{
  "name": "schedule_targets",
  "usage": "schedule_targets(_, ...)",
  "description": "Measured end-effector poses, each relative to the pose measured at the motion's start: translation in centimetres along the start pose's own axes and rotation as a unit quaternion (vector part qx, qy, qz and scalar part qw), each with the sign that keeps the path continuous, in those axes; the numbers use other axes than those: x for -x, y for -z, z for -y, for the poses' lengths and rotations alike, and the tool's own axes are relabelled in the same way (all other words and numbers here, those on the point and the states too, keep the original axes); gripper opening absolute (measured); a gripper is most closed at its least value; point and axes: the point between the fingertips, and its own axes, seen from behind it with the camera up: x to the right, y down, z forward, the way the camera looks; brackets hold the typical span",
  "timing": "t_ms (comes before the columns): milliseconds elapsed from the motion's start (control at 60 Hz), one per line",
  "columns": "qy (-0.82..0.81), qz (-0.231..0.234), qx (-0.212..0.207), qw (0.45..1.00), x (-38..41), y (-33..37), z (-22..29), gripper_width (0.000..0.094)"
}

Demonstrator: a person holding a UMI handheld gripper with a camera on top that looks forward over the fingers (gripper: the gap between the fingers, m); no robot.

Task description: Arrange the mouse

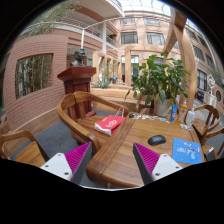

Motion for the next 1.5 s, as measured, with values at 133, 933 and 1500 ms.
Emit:
schedule_targets(133,-0.012,-0.021,0.026,0.999,-3.7,-1.3,-2.8,0.0853)
schedule_targets(933,-0.111,-0.16,0.121,0.973,-23.7,-23.6,-10.5,0.0856)
schedule_targets(1500,-0.147,-0.205,0.13,0.959,-27.6,-33.4,-7.4,0.084)
